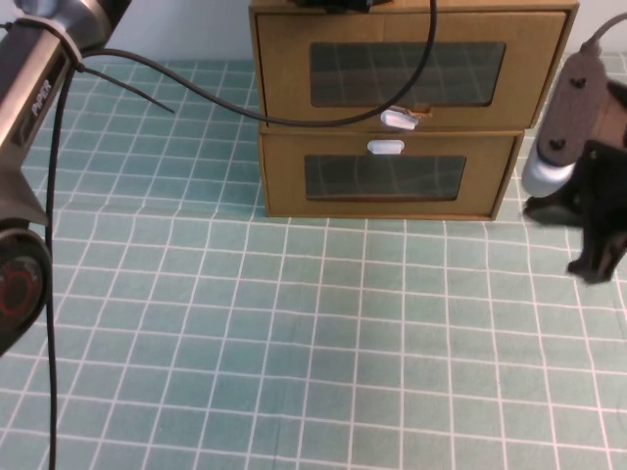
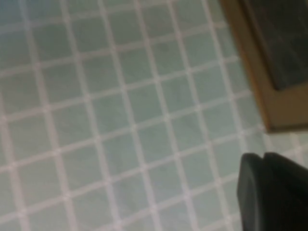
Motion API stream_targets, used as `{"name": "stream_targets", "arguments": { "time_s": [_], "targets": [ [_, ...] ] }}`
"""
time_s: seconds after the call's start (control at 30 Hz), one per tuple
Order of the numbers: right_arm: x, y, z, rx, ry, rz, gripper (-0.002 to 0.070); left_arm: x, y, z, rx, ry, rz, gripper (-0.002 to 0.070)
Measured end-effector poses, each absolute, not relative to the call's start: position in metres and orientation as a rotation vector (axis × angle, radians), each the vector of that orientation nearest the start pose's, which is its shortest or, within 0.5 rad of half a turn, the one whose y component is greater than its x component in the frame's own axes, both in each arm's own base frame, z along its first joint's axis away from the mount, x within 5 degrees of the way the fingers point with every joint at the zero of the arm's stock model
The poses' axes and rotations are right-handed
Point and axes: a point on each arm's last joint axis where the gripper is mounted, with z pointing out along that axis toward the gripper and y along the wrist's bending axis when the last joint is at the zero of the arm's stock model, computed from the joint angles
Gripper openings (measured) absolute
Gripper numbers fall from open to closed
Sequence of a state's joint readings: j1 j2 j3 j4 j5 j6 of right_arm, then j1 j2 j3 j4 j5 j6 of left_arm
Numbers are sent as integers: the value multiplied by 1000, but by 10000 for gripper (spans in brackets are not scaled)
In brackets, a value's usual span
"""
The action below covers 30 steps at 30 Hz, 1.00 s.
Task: Open the shoe box
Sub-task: 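Pull the top drawer of the cardboard box fully open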
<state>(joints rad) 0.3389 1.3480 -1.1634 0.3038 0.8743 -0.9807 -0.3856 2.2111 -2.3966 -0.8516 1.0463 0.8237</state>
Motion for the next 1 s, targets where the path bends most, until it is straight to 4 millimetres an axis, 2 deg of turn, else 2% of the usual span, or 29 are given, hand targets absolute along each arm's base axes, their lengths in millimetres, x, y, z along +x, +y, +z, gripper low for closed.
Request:
{"name": "stream_targets", "arguments": {
  "time_s": [0.13, 0.23, 0.37, 0.53, 0.63, 0.77, 0.87, 1.0],
  "targets": [
    [270, 101, 351, -1408, 1990, -270, -13, 434, -240, 377, 1063, 1812, -819, -5],
    [273, 107, 377, -1383, 1887, -467, -13, 434, -240, 377, 1046, 1827, -833, -5],
    [266, 130, 405, -1331, 1730, -634, -13, 434, -240, 377, 1029, 1841, -845, -5],
    [253, 164, 413, -1308, 1553, -778, -13, 434, -240, 377, 1001, 1863, -863, -5],
    [244, 186, 403, -1292, 1430, -841, -13, 434, -240, 378, 993, 1870, -871, -5],
    [229, 205, 375, -1307, 1245, -915, -13, 434, -242, 376, 991, 1875, -903, -5],
    [220, 212, 340, -1368, 1246, -846, -13, 432, -242, 377, 990, 1872, -942, -5],
    [220, 215, 297, -1380, 1356, -773, -9, 431, -242, 376, 996, 1876, -965, -5]
  ]
}}
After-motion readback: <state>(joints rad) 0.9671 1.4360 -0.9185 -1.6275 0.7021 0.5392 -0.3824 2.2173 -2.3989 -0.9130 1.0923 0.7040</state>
